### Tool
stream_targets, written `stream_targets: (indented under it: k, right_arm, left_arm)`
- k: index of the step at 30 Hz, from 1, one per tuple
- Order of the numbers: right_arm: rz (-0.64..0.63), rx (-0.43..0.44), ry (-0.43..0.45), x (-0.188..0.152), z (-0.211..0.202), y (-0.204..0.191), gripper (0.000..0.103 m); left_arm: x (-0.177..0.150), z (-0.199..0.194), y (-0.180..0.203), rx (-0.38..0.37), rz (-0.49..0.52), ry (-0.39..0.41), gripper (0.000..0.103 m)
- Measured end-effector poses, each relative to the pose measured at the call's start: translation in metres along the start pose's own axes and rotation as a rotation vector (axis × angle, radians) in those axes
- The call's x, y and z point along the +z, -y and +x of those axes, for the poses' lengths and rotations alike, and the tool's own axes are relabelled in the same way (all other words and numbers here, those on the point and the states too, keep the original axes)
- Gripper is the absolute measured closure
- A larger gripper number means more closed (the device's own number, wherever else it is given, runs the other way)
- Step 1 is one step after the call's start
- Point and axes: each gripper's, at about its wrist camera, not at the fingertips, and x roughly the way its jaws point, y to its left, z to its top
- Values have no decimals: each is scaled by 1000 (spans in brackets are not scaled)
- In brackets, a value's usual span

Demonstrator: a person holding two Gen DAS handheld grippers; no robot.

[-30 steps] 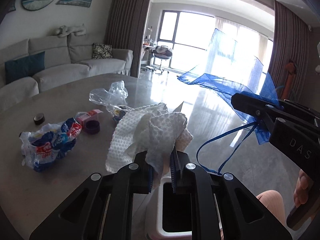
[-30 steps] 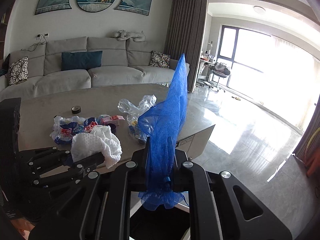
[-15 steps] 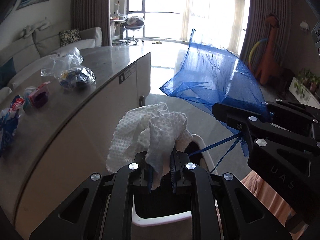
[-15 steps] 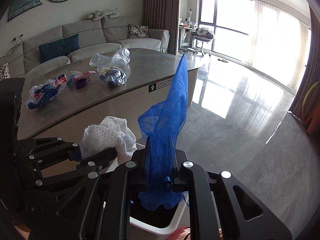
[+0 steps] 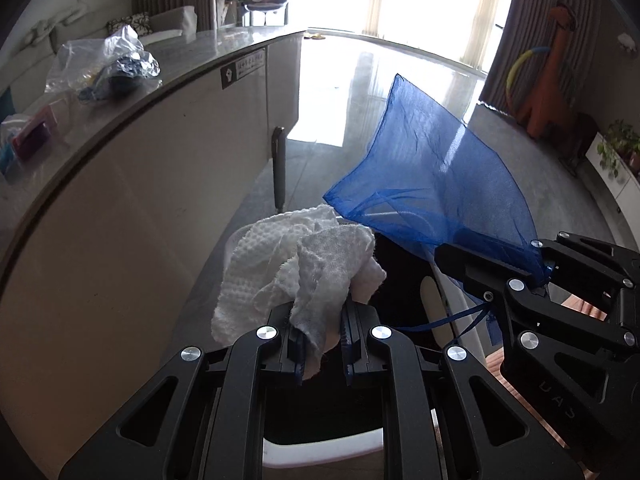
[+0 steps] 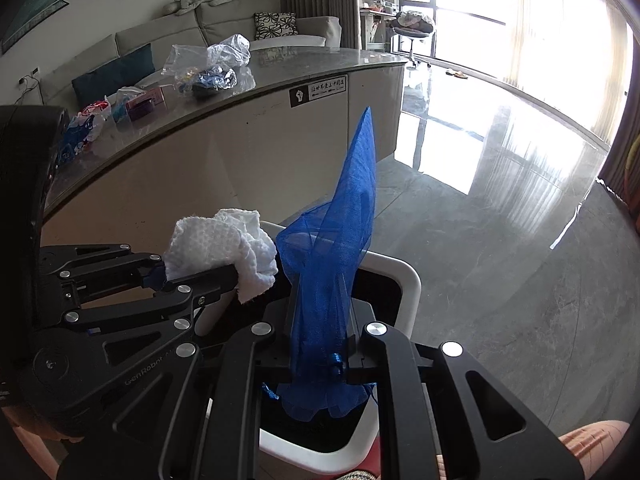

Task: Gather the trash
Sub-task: 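Carry the tissue with the left tool while the right tool carries the mesh bag over the bin, then open the left tool over the bin while the right tool releases the mesh bag into it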

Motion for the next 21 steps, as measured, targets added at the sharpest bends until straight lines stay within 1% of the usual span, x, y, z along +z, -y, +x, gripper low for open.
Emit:
stream_targets:
  k: [3, 5, 8, 9, 10, 11, 12, 13, 14, 17, 19, 21]
  right_arm:
    - [-2, -16, -17, -4, 6, 4, 88]
    - [4, -25, -28, -7, 8, 8, 88]
    - [17, -31, -44, -11, 12, 15, 88]
    - [18, -34, -49, -12, 13, 17, 88]
    - [19, -36, -54, -13, 14, 17, 88]
    - [22, -37, -56, -14, 15, 19, 88]
    - [23, -40, -59, -14, 16, 19, 88]
    - [22, -41, -64, -14, 17, 19, 88]
    - [20, -44, -67, -15, 18, 19, 87]
    - [19, -44, -74, -16, 20, 18, 87]
    - [16, -44, -74, -16, 20, 17, 87]
    - [16, -44, -71, -16, 19, 16, 87]
  left_arm:
    - [-8, 18, 6, -23, 15, -63, 90]
    - [-13, 29, 9, -51, 20, -107, 90]
    - [-19, 40, 16, -68, 41, -148, 89]
    - [-20, 43, 17, -68, 49, -159, 87]
    - [-20, 46, 19, -70, 56, -174, 78]
    - [-19, 54, 20, -58, 63, -209, 41]
    - [-20, 58, 20, -42, 65, -243, 19]
    - [-21, 56, 20, -16, 63, -231, 5]
    - [-21, 52, 20, 9, 64, -199, 5]
    - [-17, 47, 22, 26, 98, -189, 5]
    - [-14, 40, 20, 61, 104, -154, 5]
    - [-11, 35, 16, 100, 102, -138, 5]
